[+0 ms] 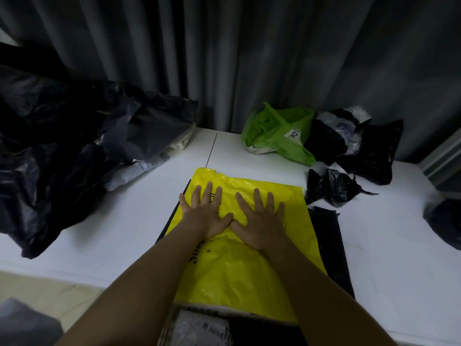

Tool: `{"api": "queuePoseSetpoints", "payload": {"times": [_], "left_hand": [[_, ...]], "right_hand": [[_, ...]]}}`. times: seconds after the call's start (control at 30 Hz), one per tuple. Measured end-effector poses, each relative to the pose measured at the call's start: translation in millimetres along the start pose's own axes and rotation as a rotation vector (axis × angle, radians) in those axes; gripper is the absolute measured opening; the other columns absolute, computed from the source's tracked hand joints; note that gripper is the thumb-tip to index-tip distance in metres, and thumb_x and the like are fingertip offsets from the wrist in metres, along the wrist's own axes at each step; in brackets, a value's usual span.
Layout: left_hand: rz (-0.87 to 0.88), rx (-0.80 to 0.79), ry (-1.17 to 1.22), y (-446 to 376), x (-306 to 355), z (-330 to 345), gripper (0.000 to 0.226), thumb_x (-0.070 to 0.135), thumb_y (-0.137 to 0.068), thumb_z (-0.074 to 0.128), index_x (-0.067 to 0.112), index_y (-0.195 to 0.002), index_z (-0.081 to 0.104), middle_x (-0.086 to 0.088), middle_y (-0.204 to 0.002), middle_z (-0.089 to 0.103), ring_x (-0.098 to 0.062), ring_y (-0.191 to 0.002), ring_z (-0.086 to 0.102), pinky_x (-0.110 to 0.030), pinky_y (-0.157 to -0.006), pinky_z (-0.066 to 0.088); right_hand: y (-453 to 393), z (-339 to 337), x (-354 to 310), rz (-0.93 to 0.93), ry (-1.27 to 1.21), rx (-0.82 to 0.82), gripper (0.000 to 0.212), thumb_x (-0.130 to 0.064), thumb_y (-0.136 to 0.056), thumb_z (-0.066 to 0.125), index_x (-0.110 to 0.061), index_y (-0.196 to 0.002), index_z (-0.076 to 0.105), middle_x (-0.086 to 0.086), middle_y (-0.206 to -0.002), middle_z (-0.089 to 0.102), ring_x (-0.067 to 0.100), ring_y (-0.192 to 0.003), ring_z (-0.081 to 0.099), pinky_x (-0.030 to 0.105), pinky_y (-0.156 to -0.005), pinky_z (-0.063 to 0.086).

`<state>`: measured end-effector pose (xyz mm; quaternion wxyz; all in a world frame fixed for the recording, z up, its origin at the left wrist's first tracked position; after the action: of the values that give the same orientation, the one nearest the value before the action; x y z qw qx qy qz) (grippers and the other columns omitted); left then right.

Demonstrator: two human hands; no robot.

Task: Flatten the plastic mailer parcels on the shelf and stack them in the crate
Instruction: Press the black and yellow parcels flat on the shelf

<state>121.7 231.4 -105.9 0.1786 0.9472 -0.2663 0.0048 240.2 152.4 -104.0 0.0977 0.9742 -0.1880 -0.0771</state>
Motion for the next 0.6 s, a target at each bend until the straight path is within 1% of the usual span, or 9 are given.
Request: {"api": "queuePoseSetpoints", "payload": {"times": [0.07, 0.1, 0.13, 0.23, 0.3, 0.37, 0.4, 0.5, 0.6], "left_hand": [[-0.002, 0.02, -0.05, -2.0, -1.3, -10.4, 0.086, 0.074, -0.085, 0.03, 0.032, -0.152, -0.002, 0.003, -0.16, -0.01, -0.029, -0.146, -0.007, -0.063, -0.111, -0.009], [0.012, 0.047, -0.085, -2.9, -0.4, -15.7, 0.086, 0.075, -0.083, 0.032, 0.031, -0.152, 0.003, 0.0, -0.16, -0.005, -0.03, -0.146, -0.004, -0.063, -0.111, -0.01], [0.037, 0.074, -0.119, -3.9, 1.2, -19.7, 0.087, 0.075, -0.083, 0.033, 0.03, -0.152, 0.005, -0.002, -0.16, -0.004, -0.031, -0.146, -0.006, -0.062, -0.111, -0.011], [0.133, 0.086, -0.149, -10.0, 7.1, -18.9, 0.091, 0.073, -0.083, 0.035, 0.032, -0.152, -0.008, -0.002, -0.158, -0.023, -0.03, -0.143, -0.024, -0.056, -0.114, -0.011], [0.143, 0.046, -0.127, -14.1, 5.1, -12.6, 0.09, 0.072, -0.084, 0.034, 0.034, -0.151, -0.013, -0.001, -0.156, -0.028, -0.029, -0.142, -0.027, -0.053, -0.116, -0.01], [0.121, 0.013, -0.104, -18.4, 2.8, -8.7, 0.089, 0.072, -0.085, 0.033, 0.033, -0.15, -0.014, 0.0, -0.156, -0.027, -0.029, -0.143, -0.026, -0.052, -0.116, -0.01], [0.108, 0.002, -0.102, -19.0, 2.6, -8.1, 0.09, 0.072, -0.085, 0.033, 0.032, -0.151, -0.014, -0.001, -0.156, -0.027, -0.029, -0.143, -0.026, -0.052, -0.116, -0.01], [0.065, -0.026, -0.109, -21.5, 3.8, -11.1, 0.096, 0.074, -0.084, 0.034, 0.024, -0.151, -0.014, -0.002, -0.157, -0.025, -0.029, -0.144, -0.022, -0.052, -0.116, -0.007], [0.023, -0.046, -0.09, -23.2, 4.0, -15.3, 0.104, 0.076, -0.081, 0.037, 0.02, -0.152, -0.015, -0.004, -0.157, -0.023, -0.029, -0.146, -0.018, -0.052, -0.117, -0.001]], "right_hand": [[0.4, 0.3, -0.6, -0.002, -0.001, -0.003, 0.072, -0.072, -0.088, 0.028, -0.048, -0.149, -0.002, 0.003, -0.16, -0.016, 0.037, -0.144, -0.02, 0.063, -0.111, -0.011], [0.5, 0.7, -0.7, -0.003, 0.001, -0.001, 0.072, -0.072, -0.088, 0.027, -0.048, -0.149, -0.002, 0.002, -0.16, -0.016, 0.037, -0.144, -0.019, 0.064, -0.111, -0.011], [0.5, 0.6, -0.9, -0.004, 0.003, 0.003, 0.072, -0.073, -0.088, 0.027, -0.048, -0.149, -0.002, 0.002, -0.16, -0.015, 0.038, -0.144, -0.019, 0.064, -0.111, -0.01], [0.7, 0.3, -0.7, -0.009, 0.008, 0.027, 0.073, -0.073, -0.087, 0.026, -0.047, -0.149, -0.001, -0.003, -0.16, -0.014, 0.039, -0.144, -0.018, 0.065, -0.111, -0.009], [0.7, 1.5, -1.6, -0.015, 0.014, 0.032, 0.077, -0.079, -0.081, 0.019, -0.047, -0.149, -0.001, -0.004, -0.16, -0.014, 0.039, -0.143, -0.019, 0.066, -0.11, -0.01], [0.0, 1.4, -1.0, -0.009, 0.005, 0.049, 0.086, -0.082, -0.069, 0.007, -0.048, -0.149, 0.0, -0.003, -0.16, -0.014, 0.039, -0.143, -0.019, 0.067, -0.109, -0.012], [-0.1, 1.7, -0.7, -0.004, 0.0, 0.054, 0.086, -0.081, -0.069, 0.007, -0.048, -0.149, 0.001, -0.001, -0.161, -0.013, 0.039, -0.143, -0.018, 0.067, -0.108, -0.012], [-1.2, 1.5, 0.0, 0.003, -0.01, 0.038, 0.077, -0.074, -0.085, 0.028, -0.045, -0.15, 0.0, 0.005, -0.16, -0.014, 0.039, -0.144, -0.018, 0.065, -0.109, -0.012], [-1.2, 1.6, 1.5, 0.029, 0.001, 0.014, 0.085, -0.072, -0.086, 0.031, -0.034, -0.152, -0.005, 0.01, -0.159, -0.016, 0.037, -0.144, -0.017, 0.063, -0.112, -0.01]]}}
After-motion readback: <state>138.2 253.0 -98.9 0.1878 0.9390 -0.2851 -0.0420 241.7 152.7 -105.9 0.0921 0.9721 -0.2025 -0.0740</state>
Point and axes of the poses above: each hand's wrist, its own y-axis away from the middle knuckle, its own z-axis out of the palm, x = y × z, the point moved 7 cm from there along -y, towards the middle knuckle
